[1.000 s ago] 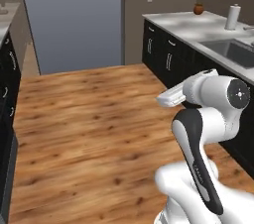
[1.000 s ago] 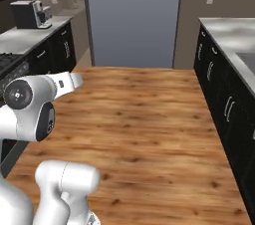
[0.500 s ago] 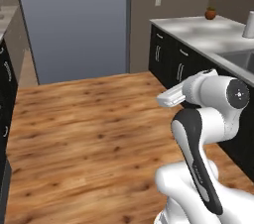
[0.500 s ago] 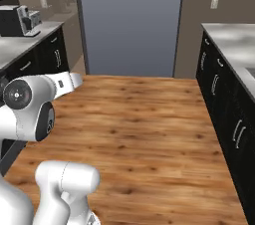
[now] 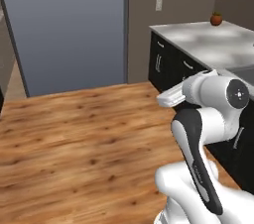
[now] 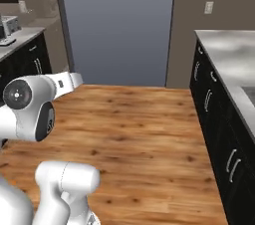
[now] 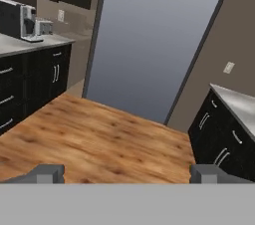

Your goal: Open the cabinet directly in front. Then move the liquor and the mug to the dining counter with the jar on it.

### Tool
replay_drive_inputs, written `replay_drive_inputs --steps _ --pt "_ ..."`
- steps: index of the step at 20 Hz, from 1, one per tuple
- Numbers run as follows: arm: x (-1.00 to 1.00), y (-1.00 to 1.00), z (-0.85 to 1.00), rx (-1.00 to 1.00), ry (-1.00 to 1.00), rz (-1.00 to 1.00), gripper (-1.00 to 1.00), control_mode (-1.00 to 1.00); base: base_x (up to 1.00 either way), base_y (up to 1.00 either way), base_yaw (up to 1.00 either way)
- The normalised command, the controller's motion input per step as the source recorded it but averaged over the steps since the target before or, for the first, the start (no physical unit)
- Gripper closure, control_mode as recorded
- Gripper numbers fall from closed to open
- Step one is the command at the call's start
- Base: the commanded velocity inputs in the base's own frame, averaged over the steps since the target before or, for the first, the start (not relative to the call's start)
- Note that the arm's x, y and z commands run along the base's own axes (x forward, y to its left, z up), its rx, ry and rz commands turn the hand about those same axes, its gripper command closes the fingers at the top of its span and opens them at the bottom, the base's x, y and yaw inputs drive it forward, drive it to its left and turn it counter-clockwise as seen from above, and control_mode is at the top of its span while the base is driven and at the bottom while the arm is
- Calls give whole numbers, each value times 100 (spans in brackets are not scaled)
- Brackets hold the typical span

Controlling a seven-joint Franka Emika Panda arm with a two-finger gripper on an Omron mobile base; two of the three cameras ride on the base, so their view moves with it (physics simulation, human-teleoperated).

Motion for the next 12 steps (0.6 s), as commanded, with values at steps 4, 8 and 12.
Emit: replay_drive_inputs --steps 4,8,12 --pt "0 0 0 0 0 0 -100 100 100 -18 4" --pt "0 0 0 0 0 0 -100 100 100 0 10" --pt "0 0 0 0 0 0 -100 100 100 1 8"
